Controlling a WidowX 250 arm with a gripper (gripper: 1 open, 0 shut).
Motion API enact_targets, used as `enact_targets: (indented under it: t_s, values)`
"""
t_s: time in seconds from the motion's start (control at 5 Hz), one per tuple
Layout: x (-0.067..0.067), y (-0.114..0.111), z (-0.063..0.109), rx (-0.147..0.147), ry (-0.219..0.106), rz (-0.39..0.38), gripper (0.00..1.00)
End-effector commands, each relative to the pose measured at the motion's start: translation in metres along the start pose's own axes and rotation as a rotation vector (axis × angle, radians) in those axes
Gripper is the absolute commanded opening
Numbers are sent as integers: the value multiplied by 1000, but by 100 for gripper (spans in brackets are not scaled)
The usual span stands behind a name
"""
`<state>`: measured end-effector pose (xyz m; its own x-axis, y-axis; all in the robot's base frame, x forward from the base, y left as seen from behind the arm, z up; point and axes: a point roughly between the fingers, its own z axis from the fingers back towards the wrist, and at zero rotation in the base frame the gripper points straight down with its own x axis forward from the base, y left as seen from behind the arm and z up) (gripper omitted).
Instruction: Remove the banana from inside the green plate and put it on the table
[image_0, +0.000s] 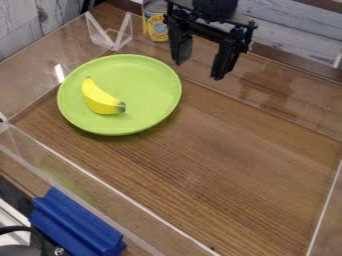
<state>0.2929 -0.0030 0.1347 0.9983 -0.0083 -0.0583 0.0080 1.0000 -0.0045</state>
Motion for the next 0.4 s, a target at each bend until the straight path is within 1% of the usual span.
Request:
enact_targets:
  t_s: [0.0,0.2]
  values:
    - [-4,11,-5,1,6,3,100]
    - [-12,32,-8,3,3,7,100]
